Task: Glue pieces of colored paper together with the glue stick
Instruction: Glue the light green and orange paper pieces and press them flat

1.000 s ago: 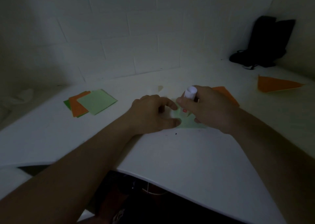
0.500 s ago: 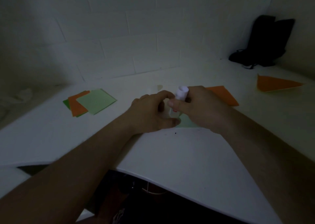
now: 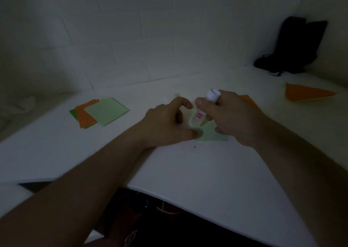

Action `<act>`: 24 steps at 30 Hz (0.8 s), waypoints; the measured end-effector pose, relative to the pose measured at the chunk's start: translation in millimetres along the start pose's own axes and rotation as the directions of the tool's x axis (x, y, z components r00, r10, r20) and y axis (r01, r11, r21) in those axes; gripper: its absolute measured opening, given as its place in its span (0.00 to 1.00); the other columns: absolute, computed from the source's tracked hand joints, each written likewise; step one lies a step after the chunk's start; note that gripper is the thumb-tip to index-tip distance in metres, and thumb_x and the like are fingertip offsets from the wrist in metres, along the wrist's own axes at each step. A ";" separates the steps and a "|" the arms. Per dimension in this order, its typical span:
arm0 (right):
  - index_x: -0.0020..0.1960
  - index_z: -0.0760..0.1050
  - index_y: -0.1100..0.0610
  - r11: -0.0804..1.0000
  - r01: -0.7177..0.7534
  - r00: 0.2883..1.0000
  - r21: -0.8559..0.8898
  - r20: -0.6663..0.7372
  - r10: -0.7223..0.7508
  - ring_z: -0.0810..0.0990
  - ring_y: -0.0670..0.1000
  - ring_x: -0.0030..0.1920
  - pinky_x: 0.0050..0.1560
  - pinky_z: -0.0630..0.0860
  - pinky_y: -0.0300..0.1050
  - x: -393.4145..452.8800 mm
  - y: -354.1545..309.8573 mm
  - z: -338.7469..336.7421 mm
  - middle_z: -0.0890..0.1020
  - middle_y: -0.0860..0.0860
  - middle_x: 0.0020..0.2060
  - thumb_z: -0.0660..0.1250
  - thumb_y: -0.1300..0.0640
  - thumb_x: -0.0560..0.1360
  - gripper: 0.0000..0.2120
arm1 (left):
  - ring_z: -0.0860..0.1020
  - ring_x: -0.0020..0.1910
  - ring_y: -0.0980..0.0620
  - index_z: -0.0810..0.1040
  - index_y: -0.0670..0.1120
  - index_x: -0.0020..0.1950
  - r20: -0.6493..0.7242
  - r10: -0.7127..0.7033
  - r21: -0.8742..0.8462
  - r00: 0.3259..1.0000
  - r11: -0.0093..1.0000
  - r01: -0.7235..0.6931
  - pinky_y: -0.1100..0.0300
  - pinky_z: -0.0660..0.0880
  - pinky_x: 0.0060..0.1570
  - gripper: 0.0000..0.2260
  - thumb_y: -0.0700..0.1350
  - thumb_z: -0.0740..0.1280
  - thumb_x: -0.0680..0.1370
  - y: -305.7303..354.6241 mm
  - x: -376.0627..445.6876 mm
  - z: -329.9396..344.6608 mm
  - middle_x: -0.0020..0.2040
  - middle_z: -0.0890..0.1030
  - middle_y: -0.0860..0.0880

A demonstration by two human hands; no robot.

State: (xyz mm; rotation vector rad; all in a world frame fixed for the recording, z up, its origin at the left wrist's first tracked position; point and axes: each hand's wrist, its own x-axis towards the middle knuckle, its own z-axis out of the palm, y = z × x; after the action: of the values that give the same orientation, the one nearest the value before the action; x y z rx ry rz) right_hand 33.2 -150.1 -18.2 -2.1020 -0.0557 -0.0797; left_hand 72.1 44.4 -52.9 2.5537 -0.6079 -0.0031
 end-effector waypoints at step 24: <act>0.38 0.75 0.47 0.884 0.212 0.976 -0.416 0.055 -0.208 0.76 0.37 0.35 0.33 0.64 0.28 15.2 31.8 -26.2 0.79 0.39 0.33 0.69 0.42 0.78 0.13 | 0.77 0.55 0.51 0.74 0.66 0.66 0.066 -0.041 0.043 0.997 0.998 0.038 0.45 0.72 0.65 0.30 0.70 0.76 0.66 5.7 1.1 -5.4 0.51 0.76 0.59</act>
State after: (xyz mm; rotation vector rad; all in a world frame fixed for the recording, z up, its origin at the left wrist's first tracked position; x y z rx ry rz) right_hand 49.8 -188.6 -31.0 -2.5225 -0.2974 -0.2309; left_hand 71.3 42.2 -45.3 2.6149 -0.5882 -0.0904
